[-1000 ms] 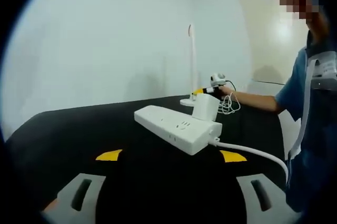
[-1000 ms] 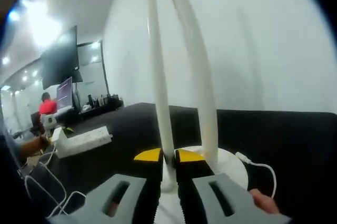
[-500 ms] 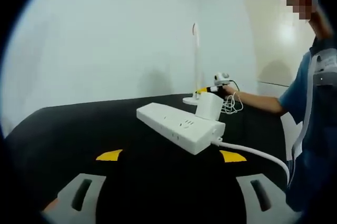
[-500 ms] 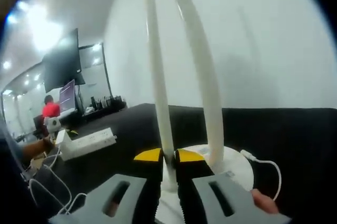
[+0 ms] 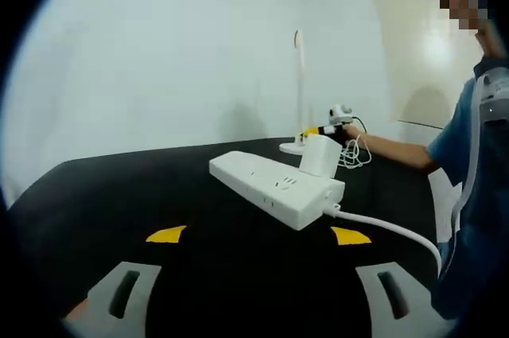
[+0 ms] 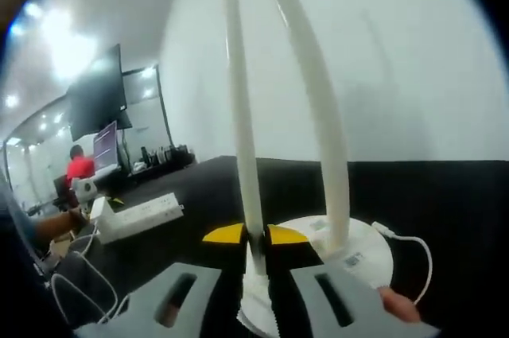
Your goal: Insert the desk lamp plug into the socket, turn on the power strip switch, turn on the lamp switch, then turn off the lamp switch, turn off the power strip switch, and remove the plug from the socket.
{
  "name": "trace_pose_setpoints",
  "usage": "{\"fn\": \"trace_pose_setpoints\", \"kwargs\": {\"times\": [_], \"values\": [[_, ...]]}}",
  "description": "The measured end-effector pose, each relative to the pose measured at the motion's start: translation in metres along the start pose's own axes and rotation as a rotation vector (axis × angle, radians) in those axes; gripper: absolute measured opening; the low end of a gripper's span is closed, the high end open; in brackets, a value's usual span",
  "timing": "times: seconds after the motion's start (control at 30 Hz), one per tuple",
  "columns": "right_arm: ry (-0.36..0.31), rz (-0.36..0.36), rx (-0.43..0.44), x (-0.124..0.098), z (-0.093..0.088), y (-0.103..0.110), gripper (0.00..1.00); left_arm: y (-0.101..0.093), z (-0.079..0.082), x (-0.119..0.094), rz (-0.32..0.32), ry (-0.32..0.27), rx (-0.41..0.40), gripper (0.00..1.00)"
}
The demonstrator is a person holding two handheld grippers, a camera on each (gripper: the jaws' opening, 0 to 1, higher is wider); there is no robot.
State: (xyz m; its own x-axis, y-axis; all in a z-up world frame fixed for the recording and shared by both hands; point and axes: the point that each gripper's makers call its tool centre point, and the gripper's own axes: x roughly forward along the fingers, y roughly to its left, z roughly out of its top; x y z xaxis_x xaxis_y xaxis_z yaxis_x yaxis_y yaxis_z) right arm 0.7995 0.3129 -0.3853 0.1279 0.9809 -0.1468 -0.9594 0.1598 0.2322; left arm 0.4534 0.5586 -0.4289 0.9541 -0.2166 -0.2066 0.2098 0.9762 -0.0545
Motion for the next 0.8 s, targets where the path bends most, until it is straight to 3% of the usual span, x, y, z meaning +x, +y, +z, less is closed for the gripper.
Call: {"fn": "trace_pose_setpoints", "kwargs": {"times": [0.23, 0.37, 0.6, 0.8], "values": [[0.001, 0.008, 0.005, 0.0, -0.001, 0.011, 0.11, 0.0, -0.001, 0.0, 0.0, 0.003, 0.0, 0.66], [0.002, 0.015, 0.007, -0.001, -0.003, 0.028, 0.11, 0.0, 0.0, 0.0, 0.002, -0.004, 0.002, 0.66], [0.002, 0.035, 0.033, 0.001, -0.002, 0.025, 0.11, -0.017, 0.003, 0.0, -0.007, -0.006, 0.009, 0.65], [-0.002, 0.047, 0.052, 0.001, -0.002, 0.028, 0.11, -0.007, 0.004, 0.0, -0.004, -0.019, 0.005, 0.65]]}}
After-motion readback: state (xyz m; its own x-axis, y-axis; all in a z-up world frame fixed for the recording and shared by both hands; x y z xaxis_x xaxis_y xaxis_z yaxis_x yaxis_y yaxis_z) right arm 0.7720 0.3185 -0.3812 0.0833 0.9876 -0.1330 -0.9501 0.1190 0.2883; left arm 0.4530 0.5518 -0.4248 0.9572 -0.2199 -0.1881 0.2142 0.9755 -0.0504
